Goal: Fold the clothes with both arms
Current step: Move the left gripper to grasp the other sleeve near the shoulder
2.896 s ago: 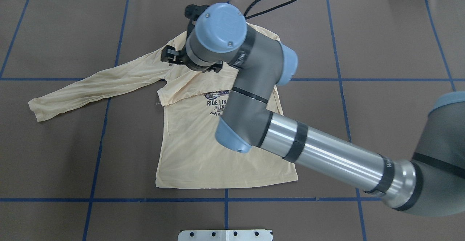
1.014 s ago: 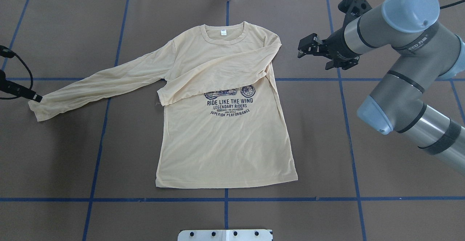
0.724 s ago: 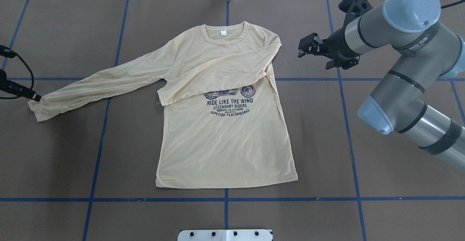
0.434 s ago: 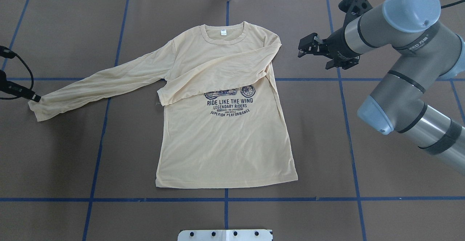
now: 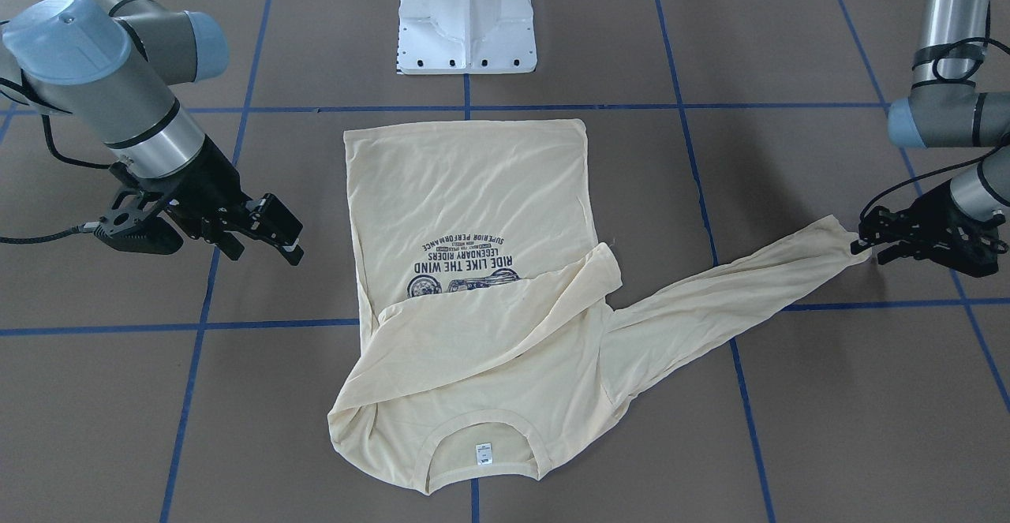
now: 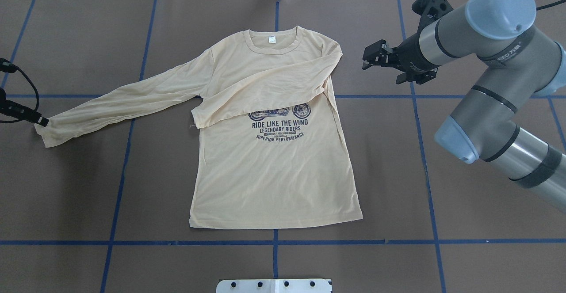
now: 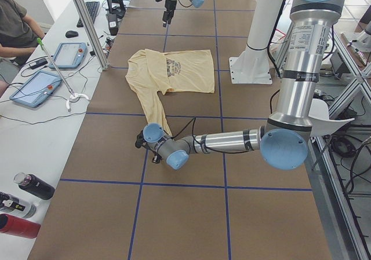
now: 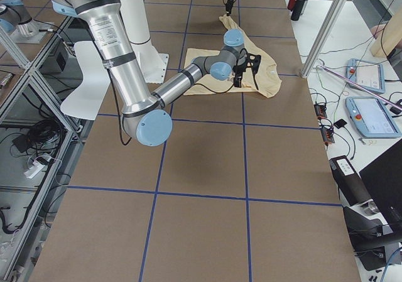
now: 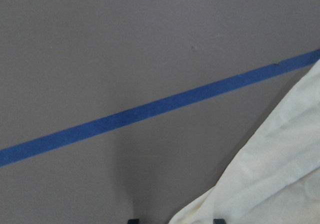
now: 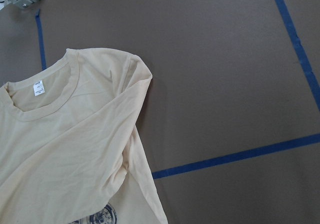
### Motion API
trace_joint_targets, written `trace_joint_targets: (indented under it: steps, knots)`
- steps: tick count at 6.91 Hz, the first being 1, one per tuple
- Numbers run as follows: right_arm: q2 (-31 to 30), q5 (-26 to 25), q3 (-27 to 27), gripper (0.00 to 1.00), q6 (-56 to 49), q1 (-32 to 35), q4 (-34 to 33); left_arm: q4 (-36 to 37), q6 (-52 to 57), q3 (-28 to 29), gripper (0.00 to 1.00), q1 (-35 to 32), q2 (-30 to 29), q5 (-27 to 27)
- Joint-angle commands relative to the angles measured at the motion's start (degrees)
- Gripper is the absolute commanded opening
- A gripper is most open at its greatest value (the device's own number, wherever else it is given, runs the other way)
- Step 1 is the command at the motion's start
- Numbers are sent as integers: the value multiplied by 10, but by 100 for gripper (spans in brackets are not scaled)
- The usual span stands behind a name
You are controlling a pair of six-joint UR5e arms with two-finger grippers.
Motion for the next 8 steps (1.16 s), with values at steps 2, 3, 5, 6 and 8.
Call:
trace_joint_targets:
  steps: [2, 3, 5, 6, 8]
  knots:
    - [1, 0, 1, 100, 2, 0, -1, 0, 0, 1, 31, 1, 2, 3]
    - [2, 0, 2, 100, 4, 0, -1, 1, 0, -4, 1, 1, 8, 0]
    - [1, 1, 6, 100, 5, 2, -3, 6, -1, -31, 0, 1, 9, -4]
    - [0, 2, 6, 100, 5, 3, -3, 6, -2, -39, 0, 0, 9, -5]
    - [-1, 6, 4, 100, 4, 17, -4, 24, -100, -128, 0, 1, 0, -15]
